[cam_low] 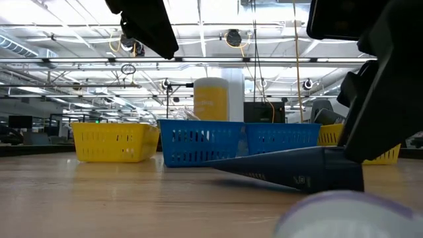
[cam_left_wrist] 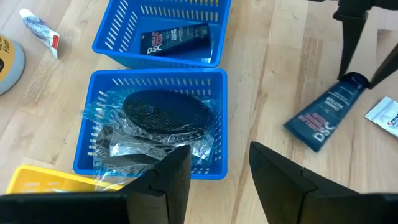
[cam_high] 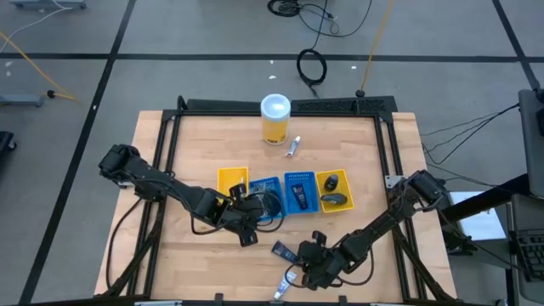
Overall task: Pick & Place Travel size toiletries
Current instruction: Put the blue shave cream into the right blue bin
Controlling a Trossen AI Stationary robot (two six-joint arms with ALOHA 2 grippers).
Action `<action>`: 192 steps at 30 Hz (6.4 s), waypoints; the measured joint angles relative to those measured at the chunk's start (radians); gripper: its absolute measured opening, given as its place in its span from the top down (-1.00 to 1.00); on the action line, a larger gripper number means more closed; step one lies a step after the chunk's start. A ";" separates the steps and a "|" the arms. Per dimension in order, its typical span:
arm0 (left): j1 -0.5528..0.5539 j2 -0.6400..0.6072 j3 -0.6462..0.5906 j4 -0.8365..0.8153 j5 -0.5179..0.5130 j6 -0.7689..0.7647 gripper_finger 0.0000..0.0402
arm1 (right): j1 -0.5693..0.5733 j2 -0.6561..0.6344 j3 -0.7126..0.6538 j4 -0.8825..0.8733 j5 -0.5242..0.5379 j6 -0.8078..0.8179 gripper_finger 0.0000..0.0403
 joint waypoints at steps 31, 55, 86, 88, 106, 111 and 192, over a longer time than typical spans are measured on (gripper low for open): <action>0.000 0.000 0.000 0.000 0.000 0.000 0.20 | -0.067 0.001 -0.002 0.146 -0.146 -0.198 0.00; 0.000 0.000 0.000 0.002 -0.001 0.000 0.20 | -0.107 0.061 0.001 0.169 -0.134 -0.315 0.06; 0.000 0.000 -0.001 0.001 -0.001 0.000 0.20 | -0.131 0.064 0.000 0.213 -0.177 -0.559 0.28; 0.000 0.000 -0.001 0.001 -0.001 0.000 0.20 | -0.131 0.063 0.000 0.221 -0.192 -0.568 0.39; 0.000 0.000 -0.001 0.001 -0.001 0.000 0.20 | -0.131 0.041 -0.001 0.237 -0.193 -0.557 0.41; 0.000 0.000 -0.001 0.001 -0.002 0.000 0.20 | -0.130 -0.037 -0.001 0.204 -0.134 -0.589 0.41; 0.000 0.000 -0.001 0.097 -0.062 0.038 0.20 | -0.341 -0.390 -0.290 -0.182 0.316 -0.089 0.38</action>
